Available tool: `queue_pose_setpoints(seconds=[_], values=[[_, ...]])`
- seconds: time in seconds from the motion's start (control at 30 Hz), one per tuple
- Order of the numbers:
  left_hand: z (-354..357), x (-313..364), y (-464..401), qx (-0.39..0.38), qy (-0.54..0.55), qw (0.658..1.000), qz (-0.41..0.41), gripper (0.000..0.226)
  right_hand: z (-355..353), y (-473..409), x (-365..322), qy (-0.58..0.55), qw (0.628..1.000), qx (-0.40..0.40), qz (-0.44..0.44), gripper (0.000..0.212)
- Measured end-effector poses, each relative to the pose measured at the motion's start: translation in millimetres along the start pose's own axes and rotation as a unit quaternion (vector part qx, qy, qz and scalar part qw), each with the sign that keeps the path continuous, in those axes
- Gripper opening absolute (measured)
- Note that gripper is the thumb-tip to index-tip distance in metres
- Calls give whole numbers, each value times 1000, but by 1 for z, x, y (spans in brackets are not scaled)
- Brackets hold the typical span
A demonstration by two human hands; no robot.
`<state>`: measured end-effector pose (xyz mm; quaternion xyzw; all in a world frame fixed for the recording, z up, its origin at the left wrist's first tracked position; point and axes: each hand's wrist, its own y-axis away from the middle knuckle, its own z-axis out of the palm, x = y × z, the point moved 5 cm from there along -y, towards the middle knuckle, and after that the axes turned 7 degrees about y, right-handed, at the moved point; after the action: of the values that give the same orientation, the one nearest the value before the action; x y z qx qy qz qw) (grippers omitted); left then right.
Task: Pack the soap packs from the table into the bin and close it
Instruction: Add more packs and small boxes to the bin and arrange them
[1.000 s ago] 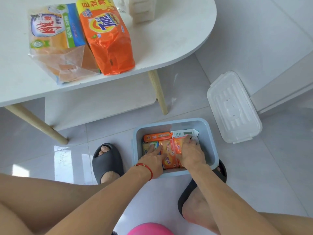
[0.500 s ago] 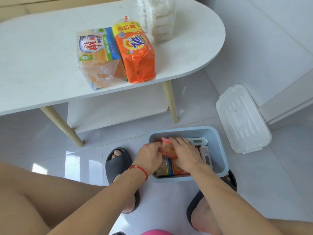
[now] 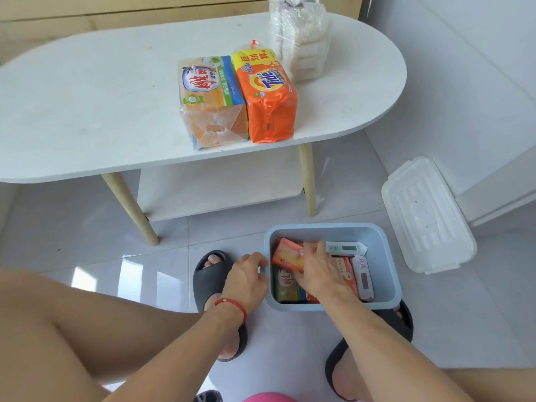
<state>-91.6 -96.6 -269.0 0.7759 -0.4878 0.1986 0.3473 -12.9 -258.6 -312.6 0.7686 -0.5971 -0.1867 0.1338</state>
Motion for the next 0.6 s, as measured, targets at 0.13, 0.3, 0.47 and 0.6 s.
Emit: queue_pose_setpoints(seconds=[0.13,0.3,0.47,0.6], values=[[-2,5,-2,8,26,999,-47,24,14,3,-4,-82,993,-81,28,55],[-15,15,2,-47,32,995,-77,28,3,17,-13,-65,994,-87,-8,34],[-111,83,9,169,75,980,76,16,-95,26,-25,-123,986,-97,-56,32],[-203,139,28,366,132,890,239,8,-217,49,-68,-250,945,139,-160,24]])
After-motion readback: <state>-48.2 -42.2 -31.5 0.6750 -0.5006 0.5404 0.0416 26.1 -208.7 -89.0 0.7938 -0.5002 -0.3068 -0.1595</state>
